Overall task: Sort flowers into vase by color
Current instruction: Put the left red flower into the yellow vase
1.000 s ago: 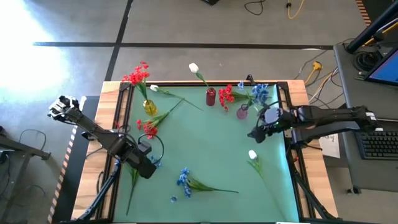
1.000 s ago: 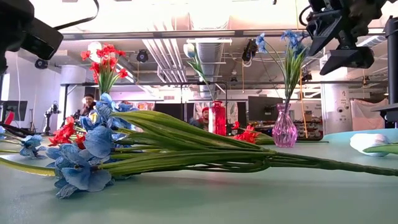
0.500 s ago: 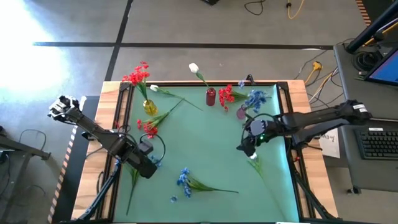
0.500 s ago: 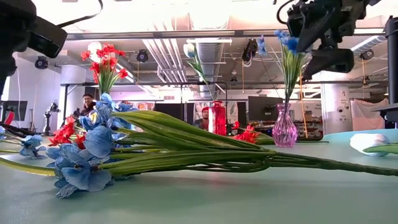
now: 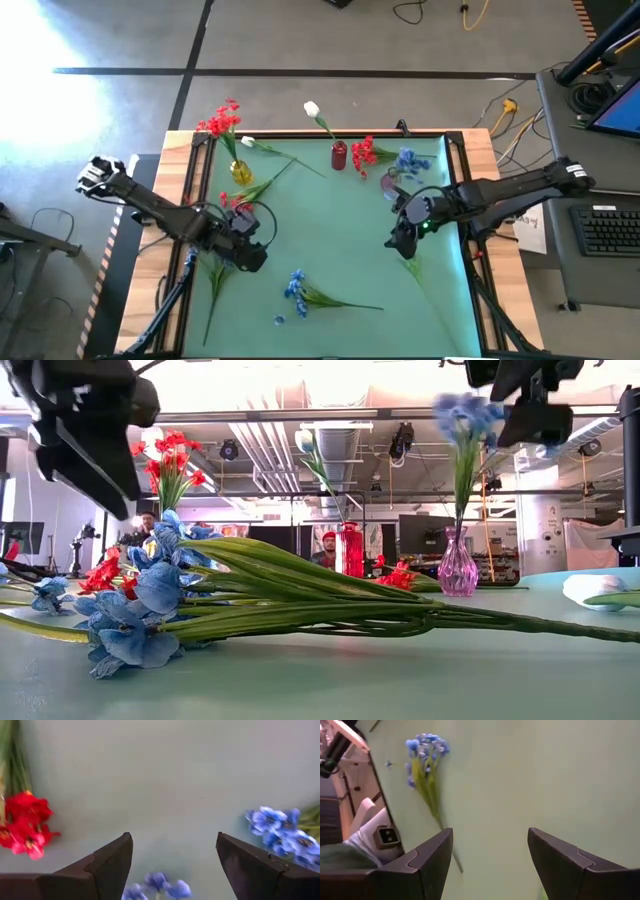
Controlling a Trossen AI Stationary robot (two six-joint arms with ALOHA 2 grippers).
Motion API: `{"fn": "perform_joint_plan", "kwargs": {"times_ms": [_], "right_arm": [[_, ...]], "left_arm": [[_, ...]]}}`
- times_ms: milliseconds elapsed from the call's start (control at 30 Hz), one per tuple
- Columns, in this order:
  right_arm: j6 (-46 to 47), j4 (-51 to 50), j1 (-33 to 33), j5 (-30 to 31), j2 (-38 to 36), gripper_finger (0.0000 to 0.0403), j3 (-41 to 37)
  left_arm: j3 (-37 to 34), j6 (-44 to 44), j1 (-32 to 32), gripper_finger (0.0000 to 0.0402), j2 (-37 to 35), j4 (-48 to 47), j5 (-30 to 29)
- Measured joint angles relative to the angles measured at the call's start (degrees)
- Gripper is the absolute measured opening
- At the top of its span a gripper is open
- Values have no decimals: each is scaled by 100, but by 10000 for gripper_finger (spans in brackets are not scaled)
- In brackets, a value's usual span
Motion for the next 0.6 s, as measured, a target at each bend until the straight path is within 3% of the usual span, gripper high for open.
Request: {"fn": "perform_joint_plan", "kwargs": {"times_ms": [367, 600], "right_arm": [[-121, -269, 73, 153, -11, 249, 480], [-335, -591, 73, 153, -15, 249, 1011]], "left_arm": [[0, 448, 239, 274, 72, 144, -133], [0, 452, 230, 274, 61, 107, 540]]}}
